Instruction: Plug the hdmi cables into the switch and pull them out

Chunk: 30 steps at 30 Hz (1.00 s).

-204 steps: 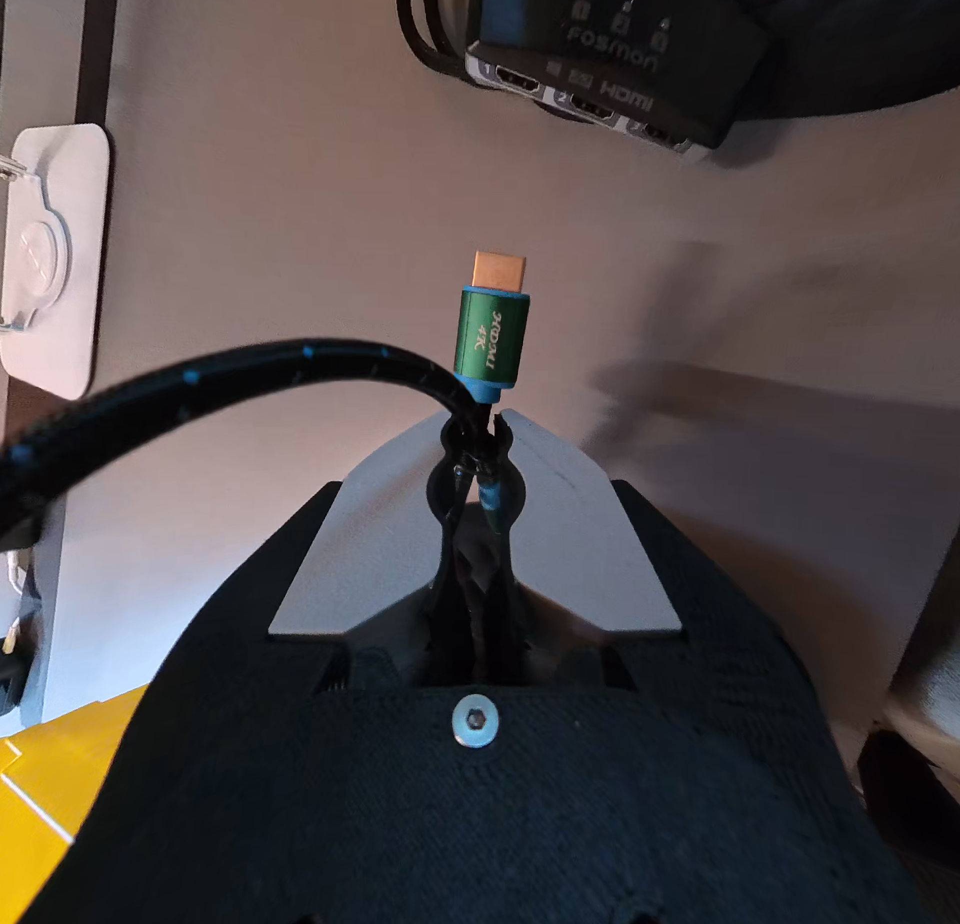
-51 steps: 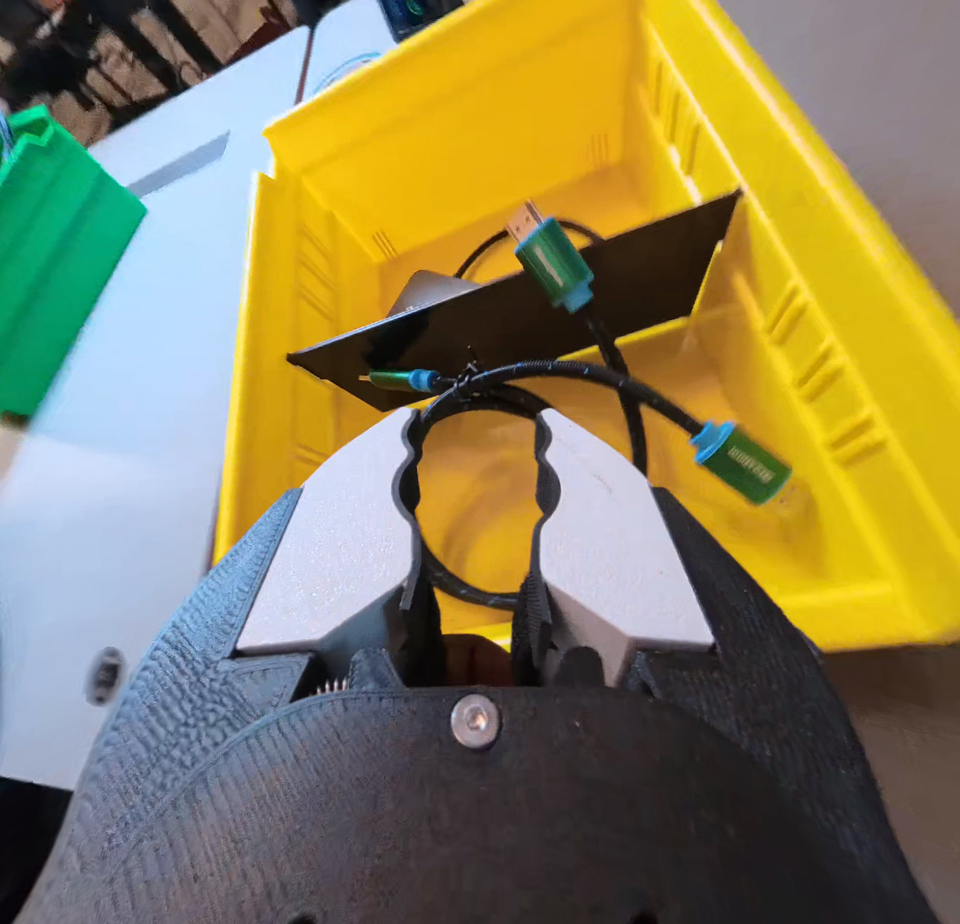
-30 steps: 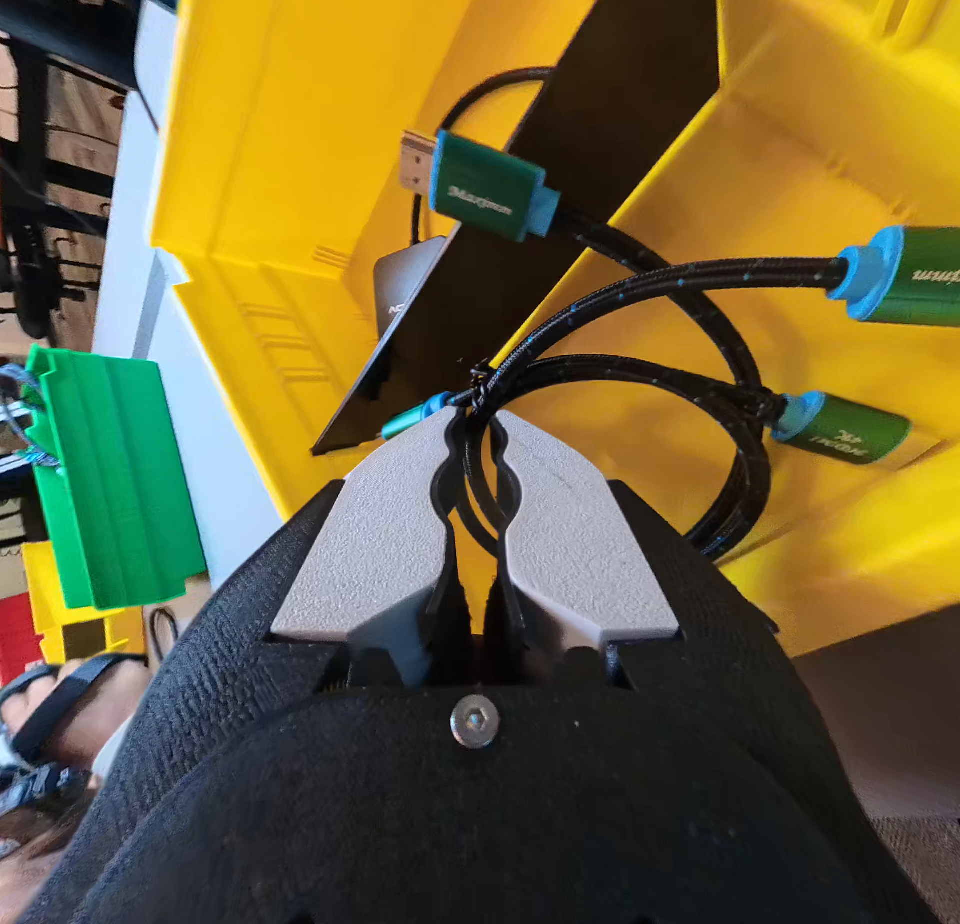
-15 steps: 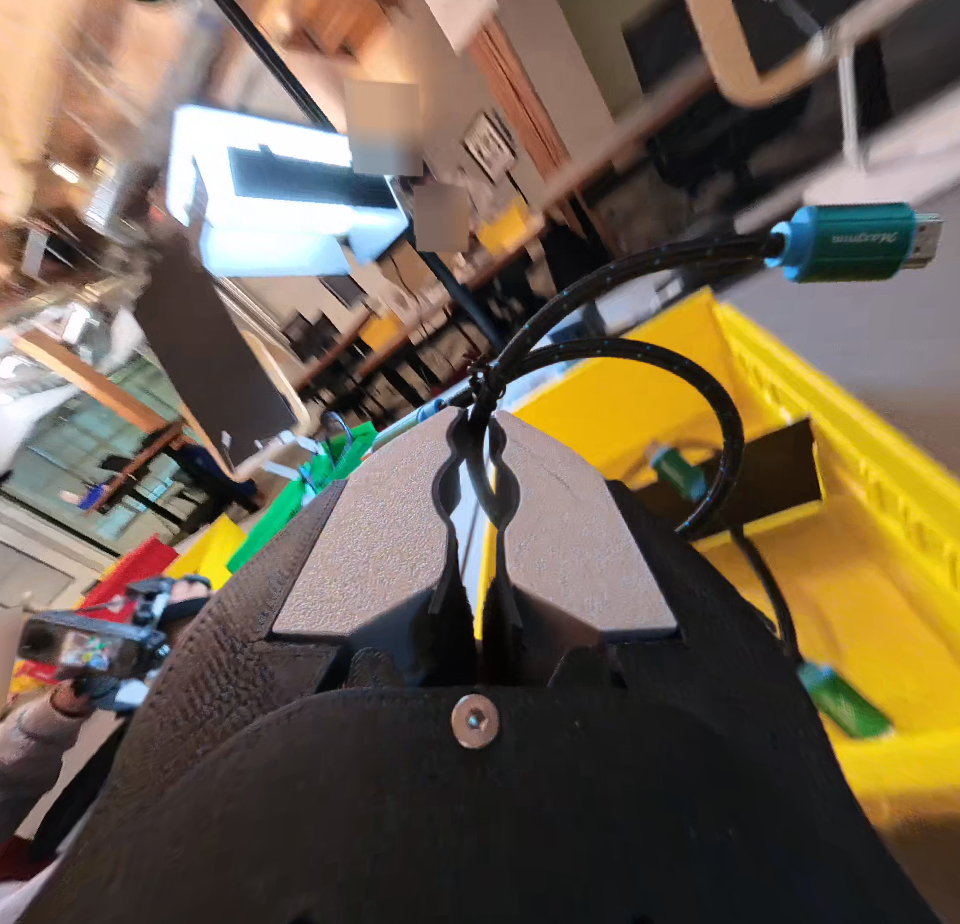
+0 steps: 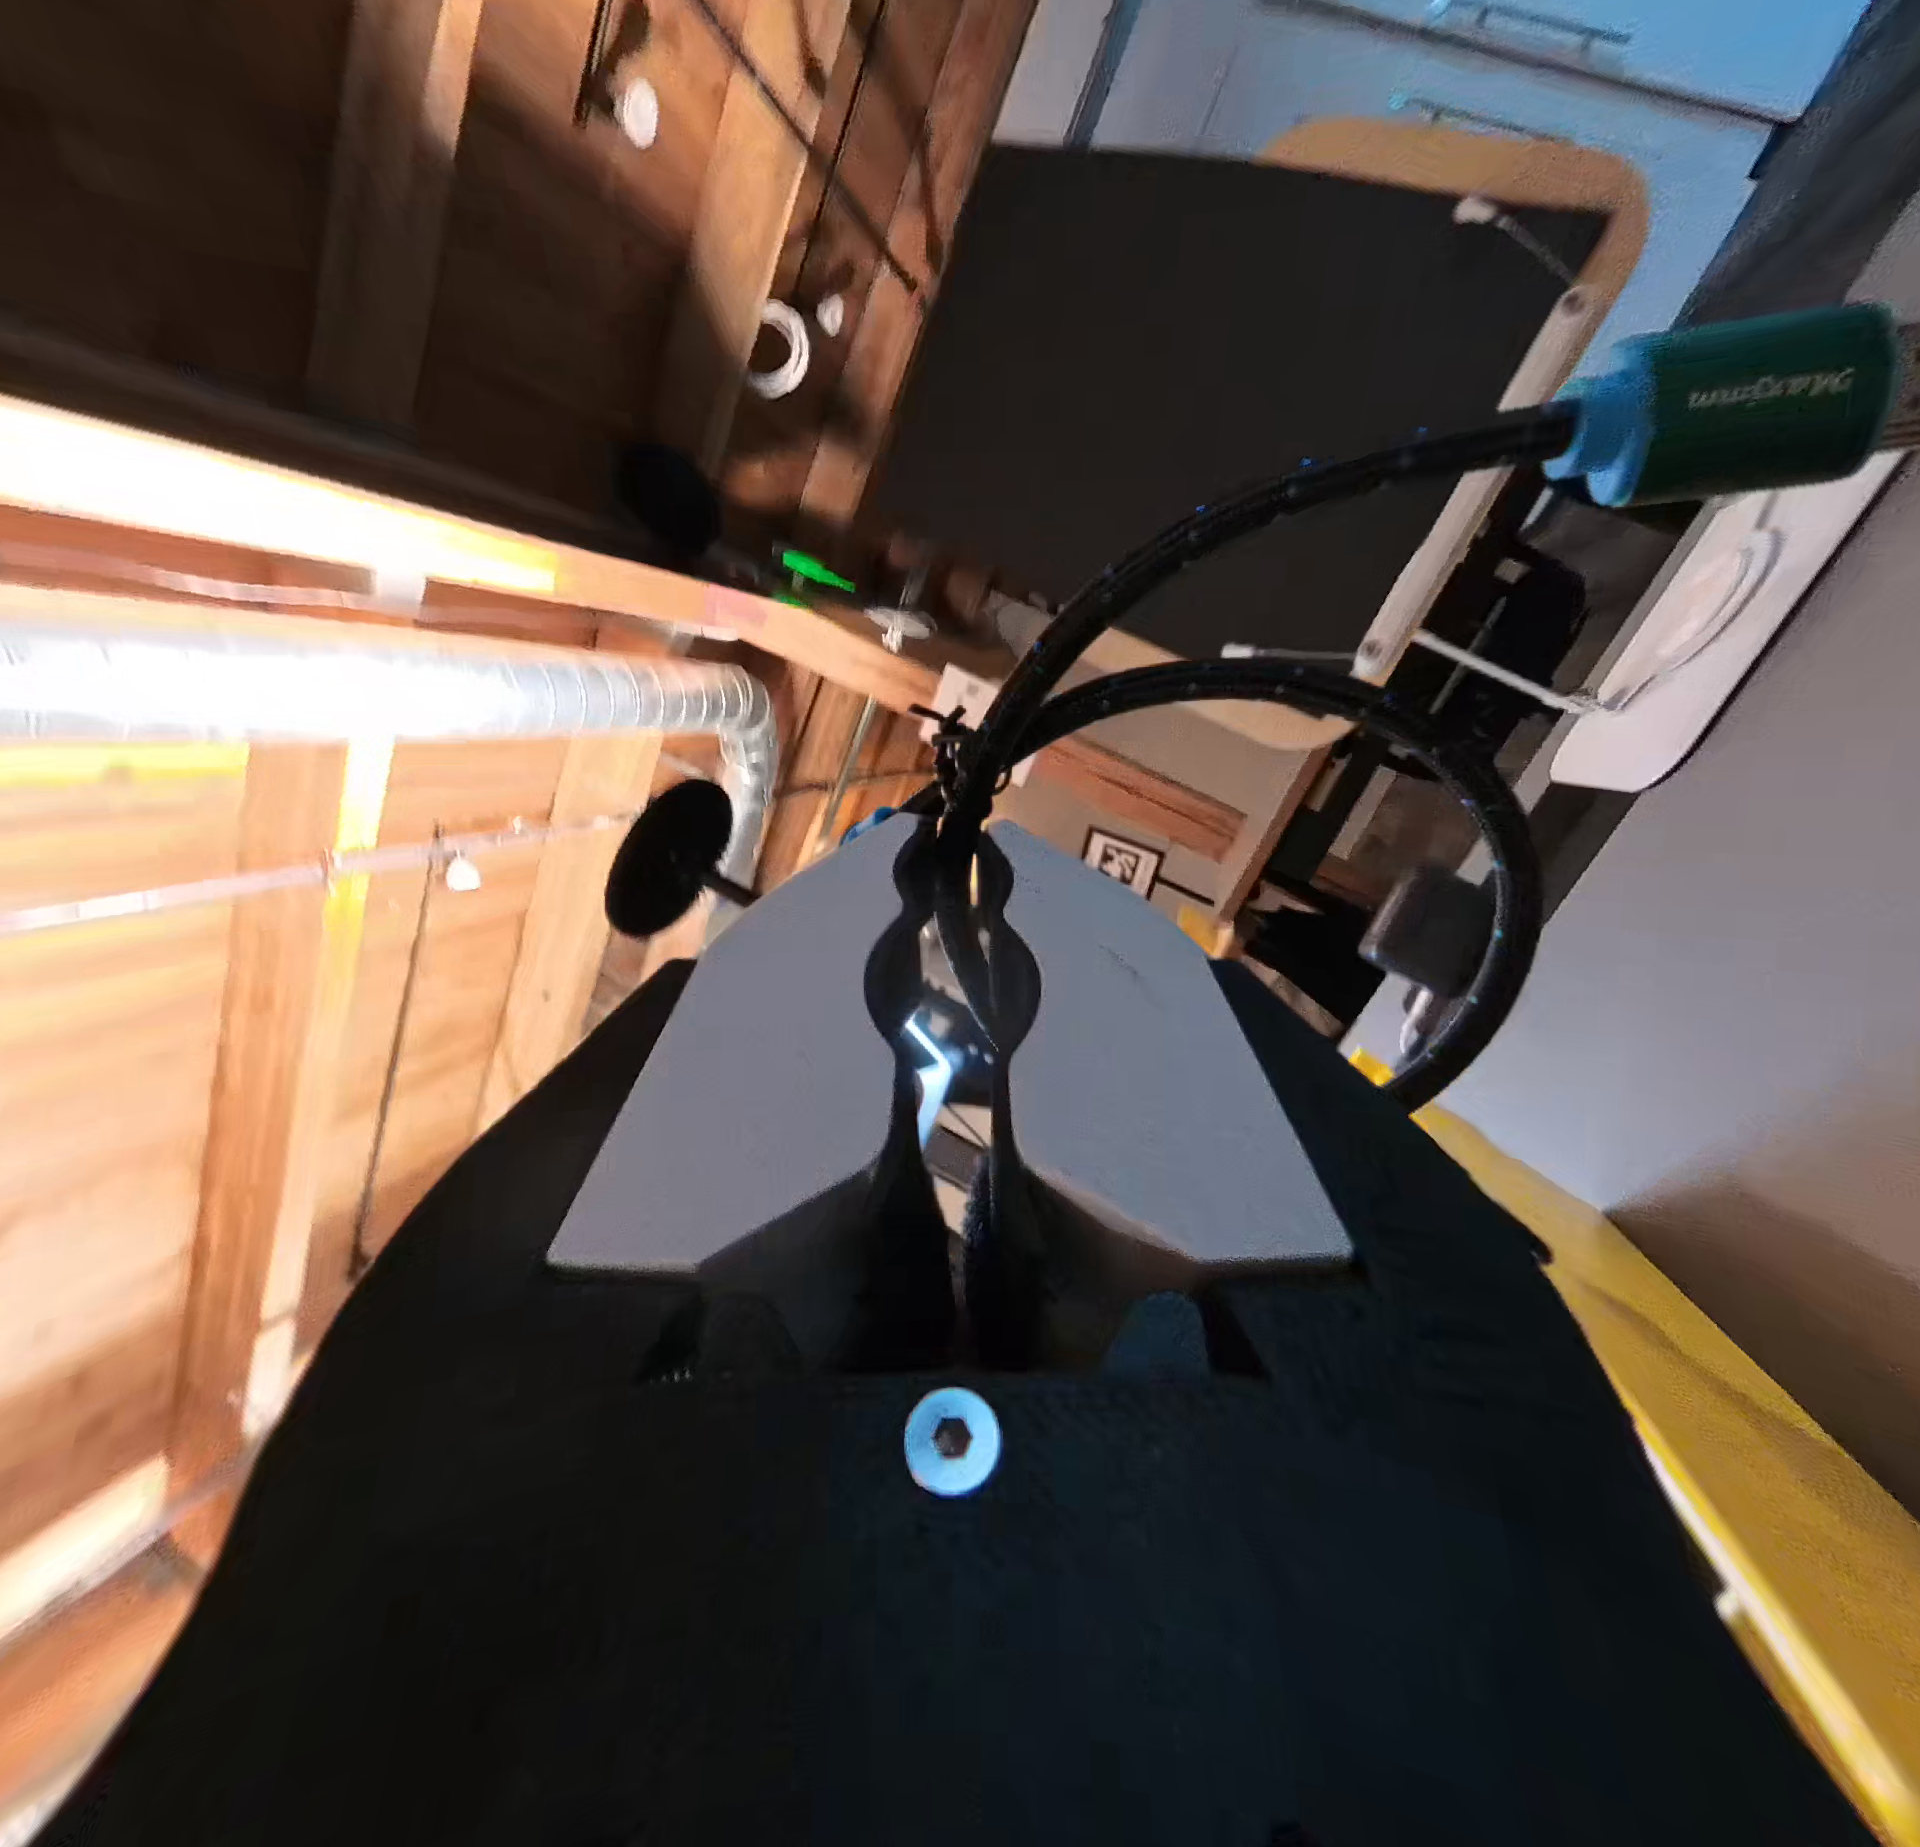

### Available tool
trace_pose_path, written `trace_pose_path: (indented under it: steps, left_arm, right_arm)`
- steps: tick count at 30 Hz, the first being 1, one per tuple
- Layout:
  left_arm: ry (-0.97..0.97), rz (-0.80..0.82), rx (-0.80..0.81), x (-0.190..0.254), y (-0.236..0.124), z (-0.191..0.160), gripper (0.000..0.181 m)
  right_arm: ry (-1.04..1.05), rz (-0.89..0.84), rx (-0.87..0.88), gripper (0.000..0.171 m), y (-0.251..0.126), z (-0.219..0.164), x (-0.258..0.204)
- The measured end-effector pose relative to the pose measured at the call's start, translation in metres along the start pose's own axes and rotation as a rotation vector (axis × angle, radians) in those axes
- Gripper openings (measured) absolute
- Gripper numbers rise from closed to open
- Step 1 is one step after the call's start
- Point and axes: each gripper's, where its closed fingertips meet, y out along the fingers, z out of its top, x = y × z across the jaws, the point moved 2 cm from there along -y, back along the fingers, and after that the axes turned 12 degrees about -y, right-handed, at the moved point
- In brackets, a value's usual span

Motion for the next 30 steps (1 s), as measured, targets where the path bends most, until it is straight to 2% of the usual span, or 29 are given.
trace_pose_path:
  steps: [5, 8, 16, 21, 27, 30]
  left_arm:
    - [0.235, -0.044, 0.091, 0.03, 0.004, 0.039, 0.006]
    - [0.346, -0.078, 0.126, 0.045, 0.003, 0.051, 0.006]
    - [0.555, -0.182, 0.257, 0.083, 0.0, 0.076, 0.007]
    - [0.677, -0.217, 0.308, 0.105, 0.004, 0.079, 0.006]
    - [0.713, -0.232, 0.354, 0.116, 0.004, 0.086, 0.006]
    - [0.57, -0.26, 0.291, 0.111, 0.008, 0.083, 0.008]
  right_arm:
    - [-0.051, -0.12, 0.027, 0.048, 0.049, 0.023, 0.03]
    - [0.047, -0.099, 0.04, 0.047, 0.065, 0.028, 0.037]
    - [0.205, -0.147, 0.046, 0.039, 0.064, 0.02, 0.049]
    - [0.271, -0.137, 0.013, 0.04, 0.067, 0.012, 0.047]
    - [0.238, -0.094, -0.085, 0.022, 0.074, 0.003, 0.042]
    - [0.152, -0.115, -0.07, 0.022, 0.072, 0.007, 0.045]
